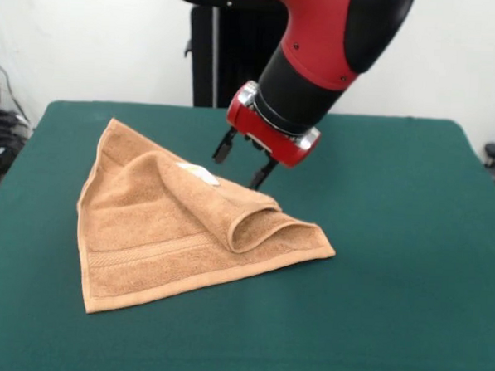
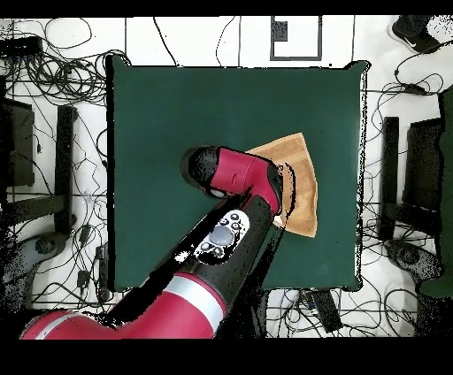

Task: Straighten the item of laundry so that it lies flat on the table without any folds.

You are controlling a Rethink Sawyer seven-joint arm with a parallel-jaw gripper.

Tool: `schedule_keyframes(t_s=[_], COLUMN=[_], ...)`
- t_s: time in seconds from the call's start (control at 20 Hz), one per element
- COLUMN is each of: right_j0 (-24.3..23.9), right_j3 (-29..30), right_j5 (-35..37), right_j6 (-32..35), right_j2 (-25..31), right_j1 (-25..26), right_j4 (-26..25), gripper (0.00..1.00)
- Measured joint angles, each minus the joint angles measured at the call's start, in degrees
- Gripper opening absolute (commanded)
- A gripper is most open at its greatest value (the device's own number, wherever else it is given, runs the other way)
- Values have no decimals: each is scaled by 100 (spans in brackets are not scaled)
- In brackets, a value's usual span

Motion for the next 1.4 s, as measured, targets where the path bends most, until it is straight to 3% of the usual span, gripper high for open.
schedule_keyframes(t_s=[0.45,1.4], right_j0=[9,12], right_j3=[0,-2], right_j5=[-862,-925], right_j6=[0,0], right_j2=[0,61], right_j1=[8,383], right_j4=[271,403], gripper=[100,100])
